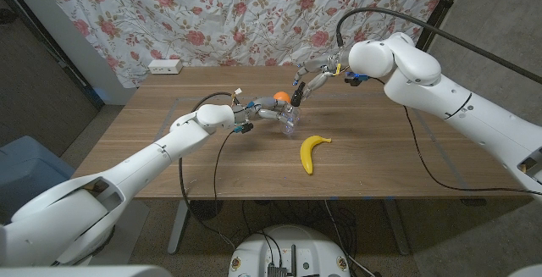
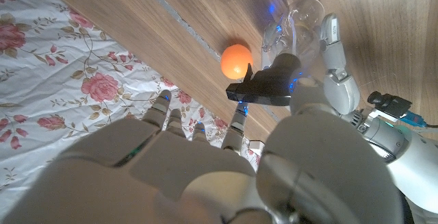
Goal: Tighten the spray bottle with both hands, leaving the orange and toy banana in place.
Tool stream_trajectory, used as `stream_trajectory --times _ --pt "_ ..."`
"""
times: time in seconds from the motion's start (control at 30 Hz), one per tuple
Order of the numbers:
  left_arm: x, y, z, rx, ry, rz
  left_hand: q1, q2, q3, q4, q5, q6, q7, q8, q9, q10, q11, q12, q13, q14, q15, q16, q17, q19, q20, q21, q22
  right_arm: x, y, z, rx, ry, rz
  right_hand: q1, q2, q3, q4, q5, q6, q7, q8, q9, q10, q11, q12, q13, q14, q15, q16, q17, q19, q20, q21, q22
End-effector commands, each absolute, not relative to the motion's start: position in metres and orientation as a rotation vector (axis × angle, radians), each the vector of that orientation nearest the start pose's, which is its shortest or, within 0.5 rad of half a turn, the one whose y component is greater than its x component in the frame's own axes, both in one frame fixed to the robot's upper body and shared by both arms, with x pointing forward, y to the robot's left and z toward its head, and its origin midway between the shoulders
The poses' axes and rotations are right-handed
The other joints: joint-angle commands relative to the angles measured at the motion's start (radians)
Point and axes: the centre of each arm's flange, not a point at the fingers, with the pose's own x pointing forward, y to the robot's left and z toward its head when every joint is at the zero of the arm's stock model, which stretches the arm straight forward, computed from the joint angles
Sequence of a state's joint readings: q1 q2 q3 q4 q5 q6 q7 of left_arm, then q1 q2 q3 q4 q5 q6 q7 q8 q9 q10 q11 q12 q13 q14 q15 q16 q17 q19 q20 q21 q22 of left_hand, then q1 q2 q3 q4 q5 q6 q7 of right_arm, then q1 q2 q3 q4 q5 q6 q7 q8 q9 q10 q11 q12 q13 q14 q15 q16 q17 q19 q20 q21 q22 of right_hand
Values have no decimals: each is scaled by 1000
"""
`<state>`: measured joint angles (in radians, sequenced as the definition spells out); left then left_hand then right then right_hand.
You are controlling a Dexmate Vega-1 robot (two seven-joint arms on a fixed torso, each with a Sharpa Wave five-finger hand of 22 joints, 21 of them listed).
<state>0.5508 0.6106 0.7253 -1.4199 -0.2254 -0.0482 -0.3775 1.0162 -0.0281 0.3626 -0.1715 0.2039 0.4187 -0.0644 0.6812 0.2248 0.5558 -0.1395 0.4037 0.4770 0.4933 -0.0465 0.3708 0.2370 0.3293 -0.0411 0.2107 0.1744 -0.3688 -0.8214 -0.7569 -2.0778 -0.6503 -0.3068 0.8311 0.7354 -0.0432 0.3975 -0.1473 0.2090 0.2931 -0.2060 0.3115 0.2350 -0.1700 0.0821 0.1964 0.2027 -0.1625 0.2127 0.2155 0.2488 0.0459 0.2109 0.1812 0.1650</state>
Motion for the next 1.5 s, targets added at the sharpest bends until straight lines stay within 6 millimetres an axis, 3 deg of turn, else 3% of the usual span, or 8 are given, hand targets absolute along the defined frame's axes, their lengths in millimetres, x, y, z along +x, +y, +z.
stream_trajectory --times 0.03,0.37,0.43,0.8,1.1,1.5 --pt "646 148 8 782 -460 -691 34 78 -4 2 5 44 6 26 5 51 -42 6 2 10 -147 2 -1 7 -65 -1 4 517 -122 145 -1874 -484 307 -12 -1 -1 4 -4 29 0 20 8 2 0 10 5 5 -3 8 6 0 1 7 5" --pt "646 148 7 780 -463 -690 35 81 -5 3 6 48 5 31 4 56 -44 5 5 12 -147 0 -3 7 -65 -1 4 517 -121 142 -1861 -508 282 -16 9 -3 -1 -8 110 14 68 21 52 -7 24 4 46 -21 27 8 39 -5 17 5" --pt "646 148 6 780 -463 -691 34 82 -5 3 6 48 5 31 4 55 -44 5 5 12 -147 0 -4 7 -65 -1 4 517 -121 141 -1861 -504 275 -14 13 -2 -4 -8 150 19 90 25 64 -13 26 3 52 -25 29 8 54 -4 19 5" --pt "648 147 7 785 -464 -694 33 84 -6 4 6 53 4 36 3 58 -42 4 7 13 -146 -2 -4 8 -65 -1 4 516 -120 141 -1856 -522 251 -10 14 -4 -9 -9 222 31 125 24 104 -26 33 2 72 -31 37 9 87 -5 21 4" --pt "648 147 6 788 -461 -693 33 85 -6 4 6 53 4 38 3 60 -45 2 9 16 -147 -3 -5 9 -65 -1 4 516 -120 141 -1847 -545 230 -16 19 -9 -7 -11 339 44 179 23 165 -41 42 0 102 -47 47 10 126 -4 21 3" --pt "651 148 8 795 -459 -691 35 87 -7 2 7 55 3 42 2 63 -46 0 12 17 -148 -4 -4 10 -65 -1 4 520 -119 141 -1845 -556 222 -29 19 -16 -3 -14 409 60 211 20 211 -50 48 -1 128 -59 57 11 150 -3 19 3"
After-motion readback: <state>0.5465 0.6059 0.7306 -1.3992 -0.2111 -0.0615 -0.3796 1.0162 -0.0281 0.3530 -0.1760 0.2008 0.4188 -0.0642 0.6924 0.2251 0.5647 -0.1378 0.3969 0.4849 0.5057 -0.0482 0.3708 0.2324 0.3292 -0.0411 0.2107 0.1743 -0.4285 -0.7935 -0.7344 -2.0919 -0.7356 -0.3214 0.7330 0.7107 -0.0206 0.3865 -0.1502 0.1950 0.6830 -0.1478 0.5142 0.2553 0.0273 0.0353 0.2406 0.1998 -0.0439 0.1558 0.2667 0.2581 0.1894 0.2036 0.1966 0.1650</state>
